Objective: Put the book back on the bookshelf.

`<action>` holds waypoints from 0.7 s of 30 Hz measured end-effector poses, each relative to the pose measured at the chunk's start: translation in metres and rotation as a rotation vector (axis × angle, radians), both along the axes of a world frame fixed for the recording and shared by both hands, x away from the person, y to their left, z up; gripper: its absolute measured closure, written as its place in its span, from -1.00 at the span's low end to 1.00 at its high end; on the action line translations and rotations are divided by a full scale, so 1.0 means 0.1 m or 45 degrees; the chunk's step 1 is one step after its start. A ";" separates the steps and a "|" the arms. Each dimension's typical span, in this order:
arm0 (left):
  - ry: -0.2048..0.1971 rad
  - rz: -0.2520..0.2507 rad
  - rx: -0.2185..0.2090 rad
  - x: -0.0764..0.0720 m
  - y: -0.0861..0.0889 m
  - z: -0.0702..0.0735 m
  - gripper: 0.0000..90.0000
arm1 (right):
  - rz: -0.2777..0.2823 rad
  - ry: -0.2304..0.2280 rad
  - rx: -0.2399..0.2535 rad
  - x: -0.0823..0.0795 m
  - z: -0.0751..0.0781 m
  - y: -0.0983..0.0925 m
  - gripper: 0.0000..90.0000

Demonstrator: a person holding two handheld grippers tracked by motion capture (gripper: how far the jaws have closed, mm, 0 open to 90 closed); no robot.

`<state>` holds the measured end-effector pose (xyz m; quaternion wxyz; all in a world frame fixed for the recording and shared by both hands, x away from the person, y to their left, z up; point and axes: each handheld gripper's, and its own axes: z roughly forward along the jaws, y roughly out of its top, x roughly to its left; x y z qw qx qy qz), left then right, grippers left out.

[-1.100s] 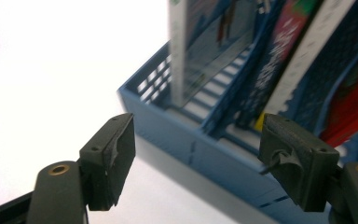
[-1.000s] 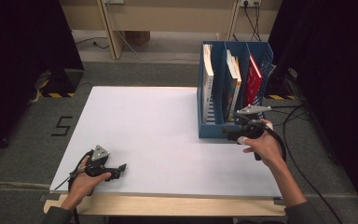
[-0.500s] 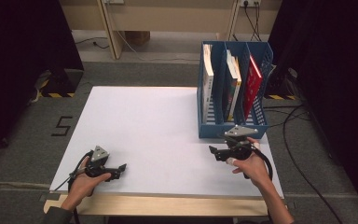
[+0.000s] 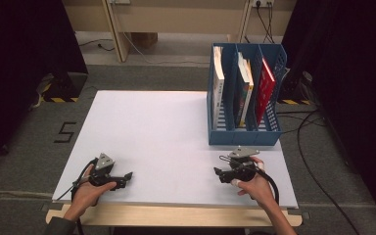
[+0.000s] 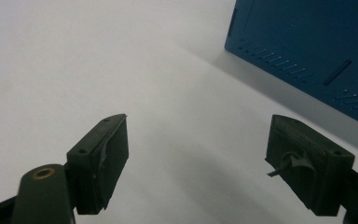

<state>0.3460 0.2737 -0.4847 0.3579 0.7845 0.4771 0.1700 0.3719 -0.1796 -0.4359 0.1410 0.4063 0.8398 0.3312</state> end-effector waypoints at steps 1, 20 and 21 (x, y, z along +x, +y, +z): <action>0.000 0.000 0.000 0.00 0.00 0.00 -0.76 | 0.009 -0.005 -0.004 -0.01 -0.01 0.00 -0.51; -0.004 -0.001 0.000 -0.01 0.00 0.00 -0.76 | 0.097 0.001 -0.082 -0.13 -0.30 0.17 -0.64; -0.004 -0.001 0.000 -0.01 0.00 0.00 -0.76 | 0.092 0.008 -0.071 -0.13 -0.30 0.16 -0.64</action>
